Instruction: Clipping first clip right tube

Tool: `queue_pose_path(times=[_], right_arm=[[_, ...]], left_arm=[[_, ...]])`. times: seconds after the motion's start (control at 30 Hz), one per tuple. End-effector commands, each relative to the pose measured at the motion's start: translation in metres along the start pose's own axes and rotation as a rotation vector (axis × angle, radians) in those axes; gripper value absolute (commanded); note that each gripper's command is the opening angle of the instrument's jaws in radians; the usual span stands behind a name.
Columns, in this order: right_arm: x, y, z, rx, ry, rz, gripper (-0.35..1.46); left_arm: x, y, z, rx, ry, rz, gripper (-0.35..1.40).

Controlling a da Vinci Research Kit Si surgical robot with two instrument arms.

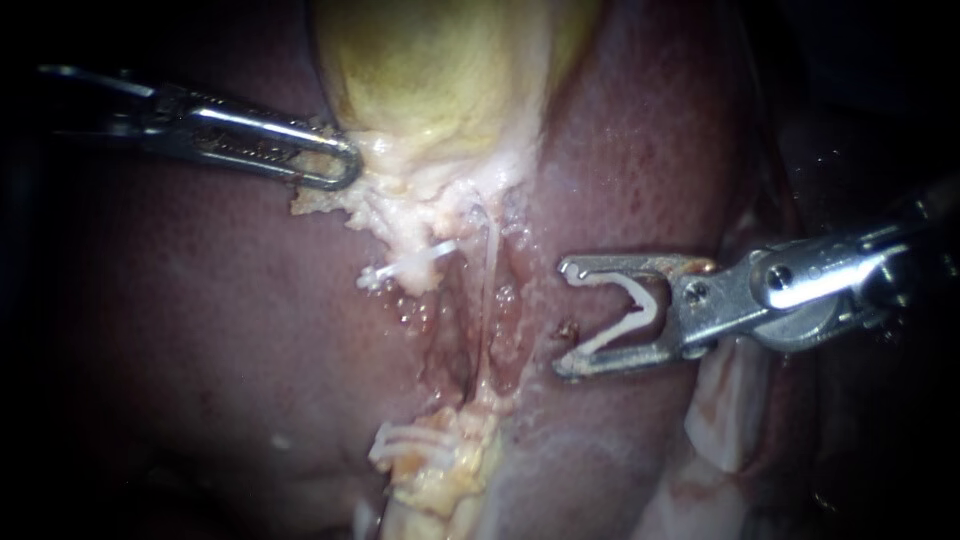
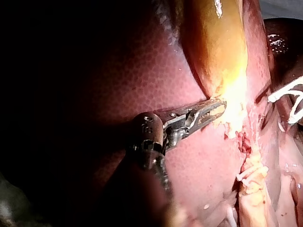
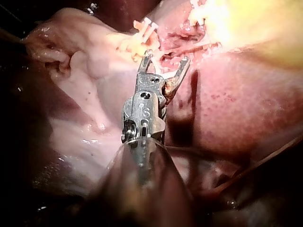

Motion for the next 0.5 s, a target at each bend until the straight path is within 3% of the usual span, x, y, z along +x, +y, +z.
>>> queue_pose_path(times=[0.03,0.2,0.3,0.5], right_arm=[[0.0,0.0,0.0,0.0,0.0,0.0,0.5],[0.0,0.0,0.0,0.003,0.0,0.0,0.5],[0.0001,0.0001,0.0002,0.013,0.003,0.001,0.5],[0.0001,0.0004,0.0017,0.064,0.013,0.001,0.5]], left_arm=[[0.0002,0.0002,-0.0002,-0.001,0.0,-0.002,-0.35],[0.0015,0.002,-0.0033,-0.021,-0.005,0.012,-0.35],[0.0025,0.003,-0.0053,-0.025,0.016,0.02,-0.35],[0.0029,0.0036,-0.0064,-0.027,0.022,0.022,-0.35]])
